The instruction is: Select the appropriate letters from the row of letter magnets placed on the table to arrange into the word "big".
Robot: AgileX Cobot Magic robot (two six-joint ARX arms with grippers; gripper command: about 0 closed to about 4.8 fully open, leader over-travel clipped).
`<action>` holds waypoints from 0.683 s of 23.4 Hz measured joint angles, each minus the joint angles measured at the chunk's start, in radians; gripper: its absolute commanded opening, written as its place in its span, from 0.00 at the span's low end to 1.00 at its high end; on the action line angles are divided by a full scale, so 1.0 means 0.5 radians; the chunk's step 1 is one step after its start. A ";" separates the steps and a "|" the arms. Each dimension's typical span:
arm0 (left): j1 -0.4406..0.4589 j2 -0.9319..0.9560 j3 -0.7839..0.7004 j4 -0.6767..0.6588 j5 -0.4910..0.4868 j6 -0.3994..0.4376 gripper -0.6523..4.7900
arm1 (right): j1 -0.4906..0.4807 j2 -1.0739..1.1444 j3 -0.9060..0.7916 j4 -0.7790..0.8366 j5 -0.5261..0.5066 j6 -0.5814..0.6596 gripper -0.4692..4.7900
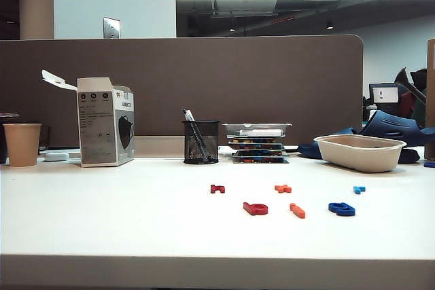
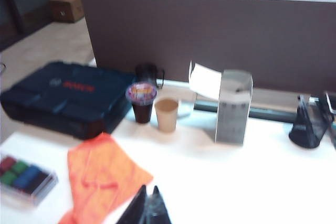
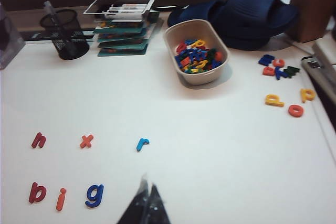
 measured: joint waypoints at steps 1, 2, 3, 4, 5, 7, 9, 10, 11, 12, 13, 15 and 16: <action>0.000 -0.120 -0.112 -0.010 0.002 -0.024 0.11 | 0.000 -0.036 -0.039 0.005 -0.001 0.006 0.08; 0.000 -0.250 -0.226 -0.023 0.003 -0.047 0.11 | 0.000 -0.069 -0.078 0.011 -0.022 0.019 0.08; 0.000 -0.341 -0.297 -0.032 0.003 -0.054 0.11 | 0.001 -0.085 -0.098 0.013 -0.049 0.030 0.08; 0.000 -0.468 -0.377 -0.045 0.005 -0.061 0.11 | 0.001 -0.118 -0.150 0.056 -0.070 0.047 0.08; 0.000 -0.574 -0.449 -0.041 0.017 -0.075 0.11 | 0.001 -0.138 -0.179 0.066 -0.075 0.052 0.08; -0.002 -0.786 -0.607 -0.066 0.075 -0.092 0.11 | 0.001 -0.167 -0.244 0.102 -0.085 0.085 0.08; -0.001 -0.995 -0.797 -0.048 0.224 -0.026 0.11 | 0.001 -0.207 -0.326 0.185 -0.086 0.105 0.08; -0.001 -1.075 -0.888 0.002 0.301 0.034 0.11 | 0.001 -0.218 -0.344 0.208 -0.091 0.116 0.08; -0.002 -1.138 -0.966 0.035 0.361 0.082 0.11 | 0.001 -0.227 -0.359 0.243 -0.102 0.139 0.08; -0.002 -1.221 -1.115 0.088 0.484 0.156 0.11 | 0.001 -0.233 -0.381 0.296 -0.111 0.173 0.08; -0.003 -1.202 -1.219 0.192 0.585 0.182 0.11 | 0.001 -0.235 -0.409 0.351 -0.130 0.202 0.08; -0.006 -1.180 -1.429 0.392 0.747 0.191 0.11 | 0.003 -0.286 -0.519 0.422 -0.131 0.258 0.08; -0.006 -1.180 -1.510 0.483 0.805 0.200 0.11 | 0.005 -0.297 -0.546 0.446 -0.134 0.267 0.08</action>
